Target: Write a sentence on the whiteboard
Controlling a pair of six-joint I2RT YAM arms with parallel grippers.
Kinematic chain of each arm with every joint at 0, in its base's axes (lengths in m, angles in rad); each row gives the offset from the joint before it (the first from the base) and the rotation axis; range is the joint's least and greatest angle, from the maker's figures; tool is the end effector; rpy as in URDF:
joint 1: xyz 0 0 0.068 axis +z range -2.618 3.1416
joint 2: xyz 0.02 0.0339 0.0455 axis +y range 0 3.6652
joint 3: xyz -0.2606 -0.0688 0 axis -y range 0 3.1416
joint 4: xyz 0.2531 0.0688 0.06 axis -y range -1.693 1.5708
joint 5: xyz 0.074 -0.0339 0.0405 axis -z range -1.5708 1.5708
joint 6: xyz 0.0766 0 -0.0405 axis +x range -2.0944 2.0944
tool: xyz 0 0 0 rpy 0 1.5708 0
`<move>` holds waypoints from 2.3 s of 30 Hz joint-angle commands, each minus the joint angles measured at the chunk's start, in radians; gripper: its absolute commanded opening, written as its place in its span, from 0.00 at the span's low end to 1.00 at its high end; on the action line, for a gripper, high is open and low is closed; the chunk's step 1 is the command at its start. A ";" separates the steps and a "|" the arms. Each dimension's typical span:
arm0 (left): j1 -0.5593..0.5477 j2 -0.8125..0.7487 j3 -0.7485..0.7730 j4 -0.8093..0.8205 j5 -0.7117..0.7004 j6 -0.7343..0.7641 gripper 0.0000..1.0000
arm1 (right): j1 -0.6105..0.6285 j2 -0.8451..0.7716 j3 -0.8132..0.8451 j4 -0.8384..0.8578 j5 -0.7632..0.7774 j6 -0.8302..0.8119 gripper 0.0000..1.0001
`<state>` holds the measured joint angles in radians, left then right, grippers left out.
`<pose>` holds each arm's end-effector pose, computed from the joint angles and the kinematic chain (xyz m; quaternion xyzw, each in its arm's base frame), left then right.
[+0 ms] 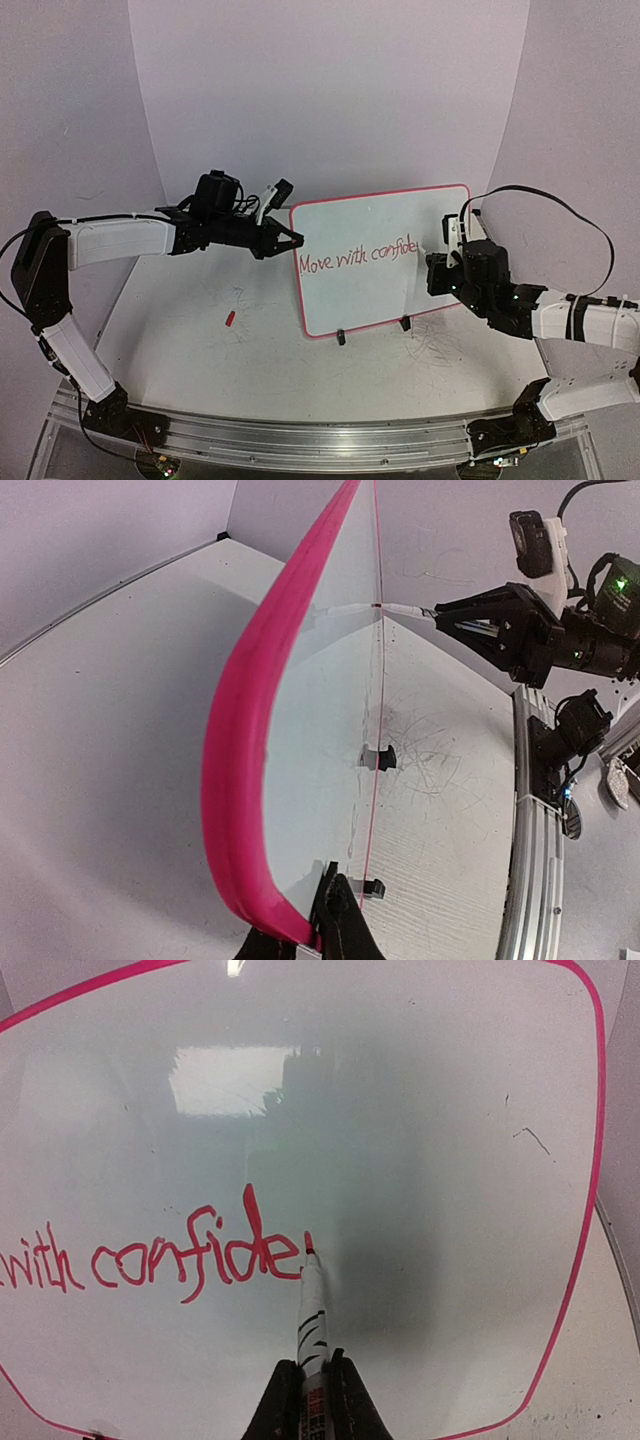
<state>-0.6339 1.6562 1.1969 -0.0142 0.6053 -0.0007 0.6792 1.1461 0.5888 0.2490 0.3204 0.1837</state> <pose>0.3107 -0.2825 0.2523 0.4013 0.7256 -0.3969 0.3936 0.2478 0.1690 0.2235 -0.1042 0.7957 0.1267 0.5831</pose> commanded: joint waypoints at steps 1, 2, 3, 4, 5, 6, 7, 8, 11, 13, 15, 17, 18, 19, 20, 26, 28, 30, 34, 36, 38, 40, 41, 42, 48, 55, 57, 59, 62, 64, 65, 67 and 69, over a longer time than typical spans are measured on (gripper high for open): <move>0.003 0.009 0.004 -0.075 -0.165 0.128 0.00 | -0.005 0.003 0.005 -0.025 -0.009 0.015 0.00; 0.003 0.008 0.005 -0.075 -0.167 0.130 0.00 | -0.005 0.003 0.004 -0.025 -0.009 0.016 0.00; 0.003 0.008 0.005 -0.074 -0.167 0.130 0.00 | -0.005 0.003 0.003 -0.026 -0.010 0.017 0.00; 0.003 0.008 0.004 -0.074 -0.167 0.130 0.00 | -0.006 0.004 0.002 -0.027 -0.011 0.018 0.00; 0.003 0.008 0.004 -0.075 -0.167 0.130 0.00 | -0.005 0.004 0.000 -0.028 -0.011 0.020 0.00; 0.003 0.010 0.004 -0.075 -0.167 0.131 0.00 | -0.006 0.004 -0.002 -0.029 -0.012 0.021 0.00; 0.003 0.010 0.004 -0.075 -0.167 0.130 0.00 | -0.006 0.004 -0.003 -0.030 -0.014 0.023 0.00; 0.003 0.010 0.004 -0.075 -0.167 0.130 0.00 | -0.006 0.004 -0.004 -0.031 -0.015 0.026 0.00; 0.002 0.008 0.004 -0.075 -0.167 0.130 0.00 | -0.005 0.004 -0.005 -0.034 -0.019 0.029 0.00; 0.002 0.008 0.004 -0.076 -0.168 0.131 0.00 | -0.006 0.004 -0.005 -0.034 -0.019 0.029 0.00; 0.002 0.008 0.003 -0.076 -0.168 0.131 0.00 | -0.006 0.006 -0.005 -0.034 -0.021 0.028 0.00; 0.002 0.009 0.004 -0.076 -0.169 0.131 0.00 | -0.005 0.005 -0.002 -0.034 -0.021 0.027 0.00; 0.002 0.008 0.005 -0.076 -0.169 0.132 0.00 | -0.006 0.004 0.001 -0.034 -0.020 0.027 0.00; 0.002 0.009 0.005 -0.076 -0.169 0.132 0.00 | -0.006 0.002 0.003 -0.031 -0.018 0.025 0.00; 0.002 0.009 0.004 -0.076 -0.169 0.132 0.00 | -0.006 0.000 0.005 -0.027 -0.016 0.024 0.00; 0.000 0.009 0.005 -0.077 -0.168 0.131 0.00 | -0.006 -0.001 0.033 0.019 0.013 0.011 0.00; 0.000 0.009 0.004 -0.078 -0.169 0.132 0.00 | -0.005 0.010 0.043 0.031 0.019 0.007 0.00; 0.000 0.008 0.004 -0.078 -0.169 0.131 0.00 | -0.005 0.019 0.051 0.041 0.020 0.003 0.00; -0.001 0.005 0.003 -0.078 -0.169 0.132 0.00 | -0.005 0.024 0.061 0.050 0.034 -0.004 0.00; -0.001 0.004 0.001 -0.077 -0.170 0.133 0.00 | -0.005 0.023 0.064 0.053 0.037 -0.006 0.00; -0.002 0.004 0.001 -0.078 -0.170 0.133 0.00 | -0.005 0.023 0.065 0.055 0.044 -0.007 0.00; -0.003 0.005 0.001 -0.078 -0.170 0.133 0.00 | -0.006 0.022 0.063 0.055 0.053 -0.007 0.00; -0.003 0.005 0.002 -0.078 -0.171 0.134 0.00 | -0.006 0.021 0.062 0.055 0.058 -0.007 0.00; -0.003 0.005 0.001 -0.079 -0.171 0.135 0.00 | -0.006 0.019 0.060 0.055 0.061 -0.006 0.00; -0.003 0.004 0.003 -0.079 -0.177 0.137 0.00 | -0.006 0.009 0.047 0.017 0.065 0.012 0.00; -0.003 0.003 0.003 -0.081 -0.183 0.137 0.00 | -0.006 0.001 0.017 -0.024 0.030 0.030 0.00; -0.003 0.004 0.003 -0.081 -0.184 0.137 0.00 | -0.006 -0.003 0.012 -0.032 0.028 0.034 0.00; -0.003 0.005 0.004 -0.081 -0.183 0.138 0.00 | -0.006 -0.005 0.007 -0.035 0.024 0.037 0.00; -0.003 0.007 0.005 -0.081 -0.182 0.138 0.00 | -0.005 -0.005 0.001 -0.040 0.019 0.044 0.00; -0.003 0.006 0.005 -0.081 -0.182 0.138 0.00 | -0.006 -0.003 -0.005 -0.043 0.014 0.049 0.00; -0.003 0.006 0.005 -0.081 -0.182 0.139 0.00 | -0.005 -0.003 -0.007 -0.043 0.011 0.051 0.00; -0.003 0.005 0.005 -0.081 -0.183 0.139 0.00 | -0.005 -0.002 -0.010 -0.045 0.008 0.055 0.00; -0.003 0.006 0.004 -0.082 -0.182 0.139 0.00 | -0.005 -0.003 -0.004 -0.045 0.012 0.053 0.00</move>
<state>-0.6361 1.6543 1.1973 -0.0181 0.5873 0.0013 0.6792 1.1538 0.5877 0.2146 0.3420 0.2214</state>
